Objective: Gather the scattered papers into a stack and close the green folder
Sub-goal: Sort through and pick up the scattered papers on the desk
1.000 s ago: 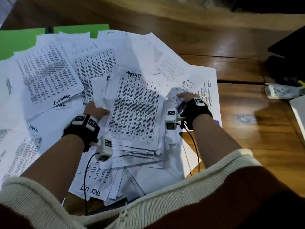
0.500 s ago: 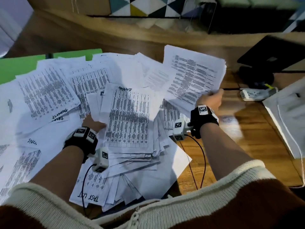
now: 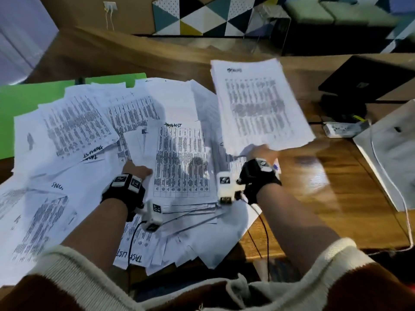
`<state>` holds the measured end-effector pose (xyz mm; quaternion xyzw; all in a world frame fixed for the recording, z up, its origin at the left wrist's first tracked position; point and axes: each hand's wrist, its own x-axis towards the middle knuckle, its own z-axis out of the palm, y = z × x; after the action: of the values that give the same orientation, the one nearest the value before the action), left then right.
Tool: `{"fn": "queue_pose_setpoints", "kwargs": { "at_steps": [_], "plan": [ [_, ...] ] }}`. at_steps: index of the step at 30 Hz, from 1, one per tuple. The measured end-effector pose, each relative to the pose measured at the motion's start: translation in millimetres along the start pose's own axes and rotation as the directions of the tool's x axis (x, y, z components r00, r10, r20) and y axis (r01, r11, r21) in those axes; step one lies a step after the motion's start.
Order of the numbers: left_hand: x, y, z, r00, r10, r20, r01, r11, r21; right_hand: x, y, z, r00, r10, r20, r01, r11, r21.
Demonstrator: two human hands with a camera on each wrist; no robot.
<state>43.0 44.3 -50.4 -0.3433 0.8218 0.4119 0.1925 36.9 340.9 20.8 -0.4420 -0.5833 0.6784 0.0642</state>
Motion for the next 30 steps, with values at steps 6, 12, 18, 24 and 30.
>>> {"fn": "queue_pose_setpoints", "kwargs": {
  "at_steps": [6, 12, 18, 24, 30],
  "plan": [
    [-2, -10, 9, 0.995, -0.084, 0.058, 0.094, 0.971, -0.219, -45, 105, 24, 0.961, 0.028, 0.275, 0.217, 0.537, -0.815],
    [6, -16, 8, 0.988, -0.094, 0.125, 0.122, 0.964, -0.238, -71, 113, 14, 0.813, 0.405, 0.419, 0.044, 0.674, -0.737],
    [11, -14, 2, 0.984, -0.098, 0.146, 0.128, 0.970, -0.208, -33, 45, 25, 0.792, -0.179, 0.584, 0.589, -0.030, -0.808],
    [22, -9, 0, 0.987, -0.086, 0.139, 0.099, 0.991, -0.092, 39, 27, 29, 0.918, 0.070, 0.390, 0.382, 0.107, -0.918],
    [28, -1, 2, 0.988, -0.078, 0.136, 0.089, 0.993, -0.073, 34, 65, 34, 0.889, 0.091, 0.449, 0.375, 0.418, -0.828]
  ]
}}
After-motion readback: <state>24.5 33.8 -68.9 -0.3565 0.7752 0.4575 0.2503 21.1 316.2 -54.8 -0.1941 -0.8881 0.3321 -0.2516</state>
